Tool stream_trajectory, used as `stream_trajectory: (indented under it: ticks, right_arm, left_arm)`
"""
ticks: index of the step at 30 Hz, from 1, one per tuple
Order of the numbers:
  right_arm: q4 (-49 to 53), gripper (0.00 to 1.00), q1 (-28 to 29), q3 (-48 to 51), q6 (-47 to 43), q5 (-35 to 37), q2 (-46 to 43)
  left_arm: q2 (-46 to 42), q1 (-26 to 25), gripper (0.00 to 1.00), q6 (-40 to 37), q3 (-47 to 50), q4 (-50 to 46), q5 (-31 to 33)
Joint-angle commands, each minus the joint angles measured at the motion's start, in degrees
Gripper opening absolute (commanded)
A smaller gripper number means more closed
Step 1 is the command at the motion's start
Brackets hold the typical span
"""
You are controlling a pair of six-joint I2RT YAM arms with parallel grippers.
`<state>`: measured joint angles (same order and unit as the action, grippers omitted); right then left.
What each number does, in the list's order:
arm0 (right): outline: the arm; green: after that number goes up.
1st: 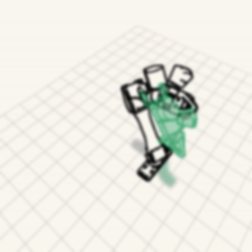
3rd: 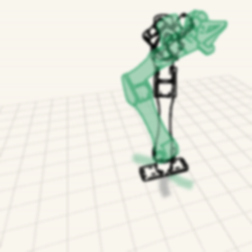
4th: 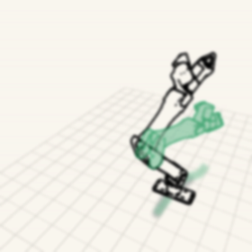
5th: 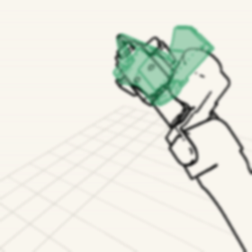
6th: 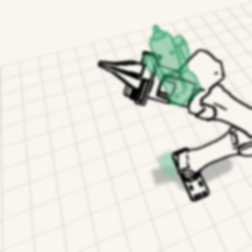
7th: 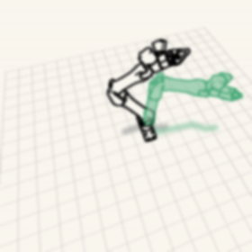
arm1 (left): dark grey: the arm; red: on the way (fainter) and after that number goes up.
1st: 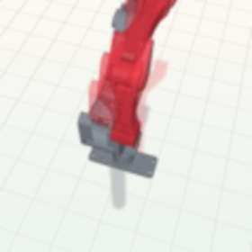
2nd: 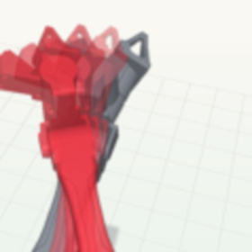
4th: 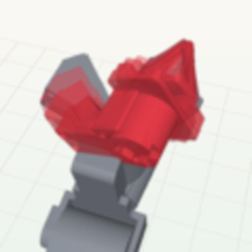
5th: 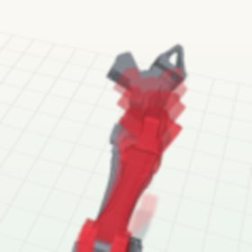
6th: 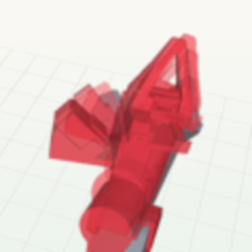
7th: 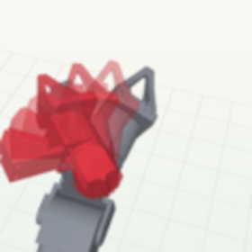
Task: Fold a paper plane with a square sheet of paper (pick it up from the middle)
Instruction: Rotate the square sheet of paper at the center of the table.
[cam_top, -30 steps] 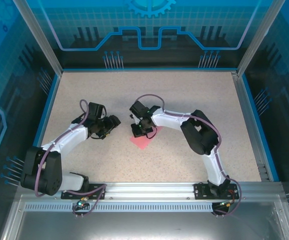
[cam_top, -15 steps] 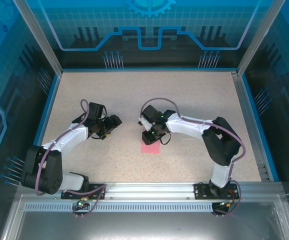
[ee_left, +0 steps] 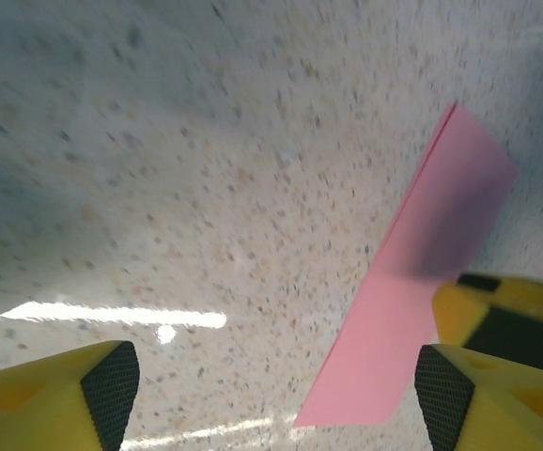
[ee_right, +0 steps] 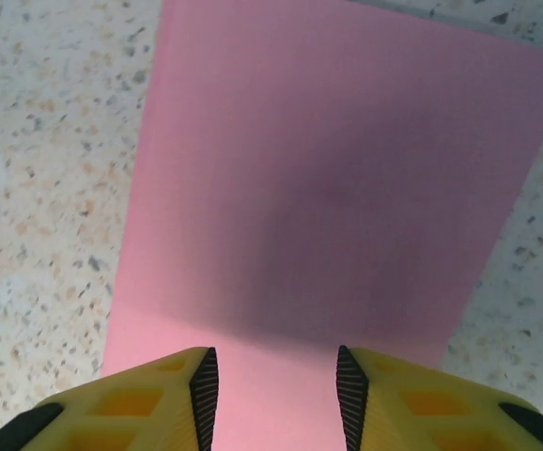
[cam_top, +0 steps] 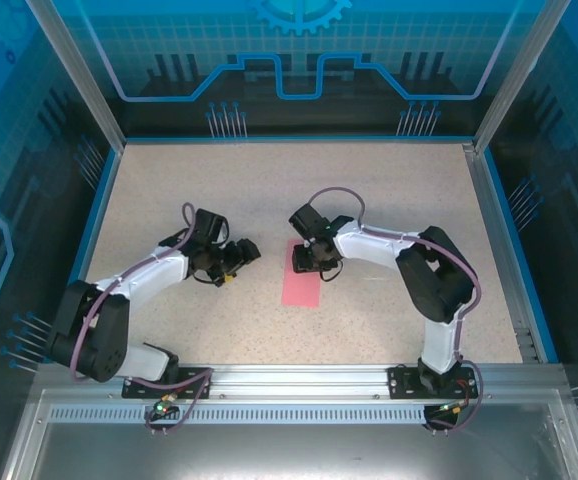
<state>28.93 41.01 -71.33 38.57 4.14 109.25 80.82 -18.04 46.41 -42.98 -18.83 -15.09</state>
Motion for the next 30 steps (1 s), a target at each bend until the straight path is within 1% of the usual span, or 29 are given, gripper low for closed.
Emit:
stream_trajectory:
  ticks: [1, 5, 12, 19, 30]
  right_arm:
    - [0.2, 0.41, -1.6, -3.6, 0.9, 0.1, 1.7]
    - [0.0, 0.41, -3.2, -5.4, 0.2, -1.7, 3.2]
    - [-0.8, 0.40, -5.4, -4.7, 0.9, -3.7, 5.6]
    - [-2.3, 0.40, -7.2, -1.5, 2.5, -5.3, 7.1]
    - [-5.1, 0.38, -10.2, 2.9, 3.8, -10.2, 8.7]
  left_arm:
    - [2.4, -3.0, 0.81, 0.5, -0.7, 1.0, -3.2]
    - [4.8, -5.9, 0.79, 1.9, -1.0, 2.6, -4.5]
    - [7.2, -9.6, 0.76, 4.3, -0.6, 4.4, -5.7]
    - [8.1, -12.8, 0.77, 6.5, -0.4, 4.9, -6.8]
    - [11.8, -16.9, 0.77, 8.0, -3.7, 3.0, -6.0]
